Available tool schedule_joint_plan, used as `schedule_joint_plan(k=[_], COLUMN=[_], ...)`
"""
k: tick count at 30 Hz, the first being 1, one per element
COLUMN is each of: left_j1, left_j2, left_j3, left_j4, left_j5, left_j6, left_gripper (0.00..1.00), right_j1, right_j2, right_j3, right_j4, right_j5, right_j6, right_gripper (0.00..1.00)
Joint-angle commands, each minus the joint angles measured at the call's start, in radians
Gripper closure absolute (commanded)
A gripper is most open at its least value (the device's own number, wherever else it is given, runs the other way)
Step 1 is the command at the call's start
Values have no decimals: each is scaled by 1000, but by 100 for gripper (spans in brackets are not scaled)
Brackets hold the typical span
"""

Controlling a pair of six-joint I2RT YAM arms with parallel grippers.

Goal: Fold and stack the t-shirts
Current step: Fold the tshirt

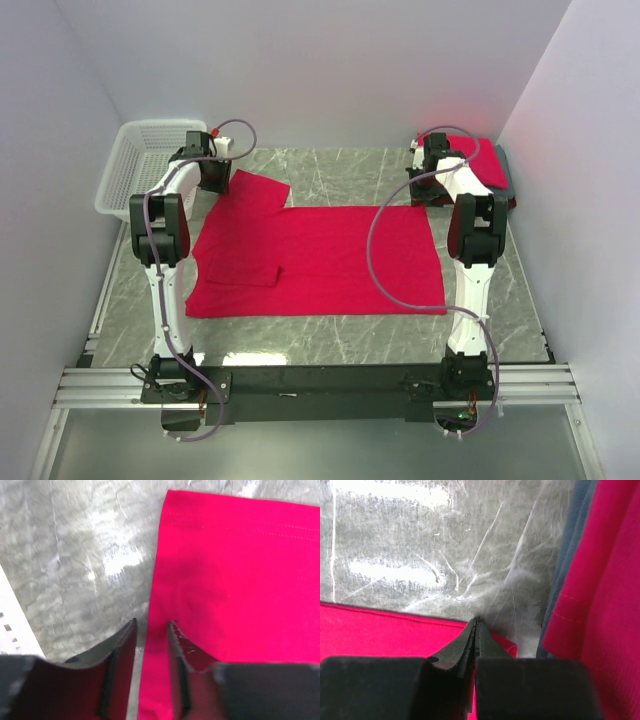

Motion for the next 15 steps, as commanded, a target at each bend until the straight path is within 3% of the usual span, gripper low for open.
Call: schedule_joint_plan(k=[1, 4, 9, 15], left_j1=[-4, -5, -4, -4], left_j2=[30, 29, -2, -144], left_j3=[42, 41, 15, -112], left_j4=[-4, 2, 19, 111], left_j5=[8, 20, 48, 49], left_j6=[-9, -10, -9, 2], left_gripper=[66, 74, 98, 99], right_j1=[-4, -4, -4, -4], right_j2=[20, 8, -24, -90], right_j3=[-2, -8, -25, -71], right_j4=[-60, -60, -57, -36], right_j5=[-8, -12, -37, -66], right_j6=[-9, -12, -15, -17], right_gripper=[100, 100, 100, 100])
